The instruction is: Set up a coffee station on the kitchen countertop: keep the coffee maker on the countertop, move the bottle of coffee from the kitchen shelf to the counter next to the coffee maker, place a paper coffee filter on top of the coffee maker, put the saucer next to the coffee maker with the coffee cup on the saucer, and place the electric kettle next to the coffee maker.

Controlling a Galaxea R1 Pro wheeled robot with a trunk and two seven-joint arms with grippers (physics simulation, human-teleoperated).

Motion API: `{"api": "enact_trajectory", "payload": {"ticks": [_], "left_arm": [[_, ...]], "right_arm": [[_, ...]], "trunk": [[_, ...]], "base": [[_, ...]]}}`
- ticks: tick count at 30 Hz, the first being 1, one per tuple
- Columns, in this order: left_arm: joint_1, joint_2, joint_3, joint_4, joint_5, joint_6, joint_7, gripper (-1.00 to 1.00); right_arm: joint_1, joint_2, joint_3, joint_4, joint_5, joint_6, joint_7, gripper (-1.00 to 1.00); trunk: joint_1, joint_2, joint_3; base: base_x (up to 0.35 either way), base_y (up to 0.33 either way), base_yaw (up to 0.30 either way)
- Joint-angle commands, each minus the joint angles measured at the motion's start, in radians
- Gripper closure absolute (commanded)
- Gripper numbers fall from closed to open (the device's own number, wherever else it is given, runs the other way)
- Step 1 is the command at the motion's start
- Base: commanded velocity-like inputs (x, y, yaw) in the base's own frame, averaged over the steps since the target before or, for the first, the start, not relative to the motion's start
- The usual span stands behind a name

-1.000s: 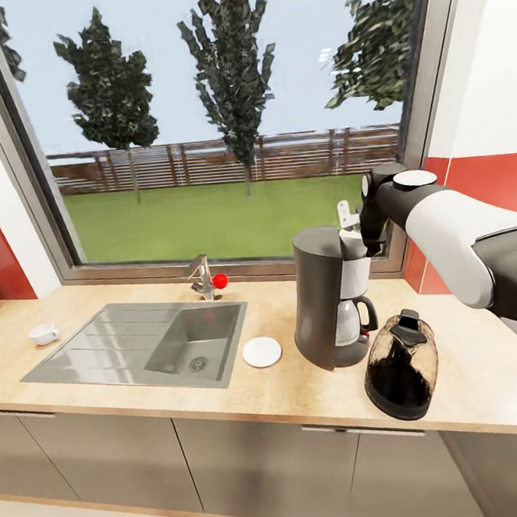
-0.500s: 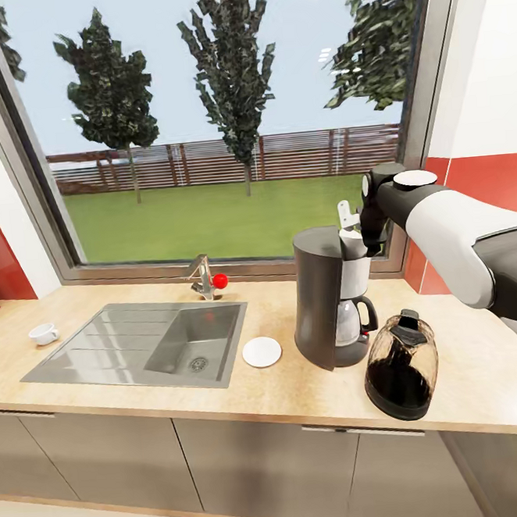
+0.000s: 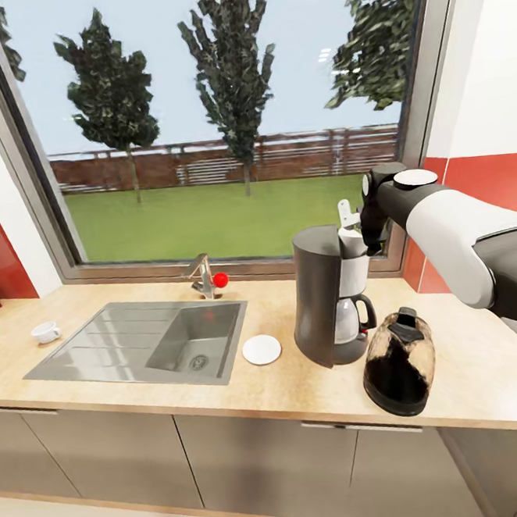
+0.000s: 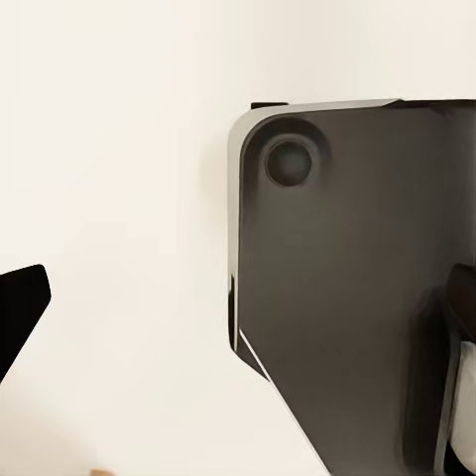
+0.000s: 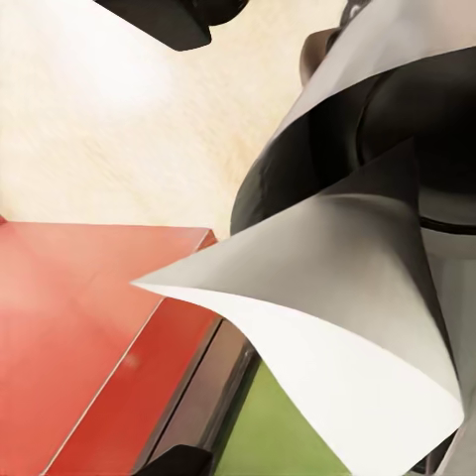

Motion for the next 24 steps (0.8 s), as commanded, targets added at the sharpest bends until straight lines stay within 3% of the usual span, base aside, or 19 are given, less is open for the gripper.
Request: {"api": "enact_trajectory", "payload": {"ticks": [1,24], "left_arm": [[0.0,0.0,-0.001,0.0,0.001,-0.004,0.002,-1.0],[0.0,0.0,0.001,0.0,0.003,-0.004,0.002,-1.0]], "right_arm": [[-0.001,-0.001,0.007,-0.002,-0.009,0.01,0.005,-1.0],[-0.001,-0.001,0.005,0.0,-0.011,0.003,0.003,-1.0]], "trunk": [[0.001,-0.002,-0.002],[0.001,-0.002,-0.002]], "base": [[-0.01,0.0,0.0],[0.002,0.004,0.0]]}}
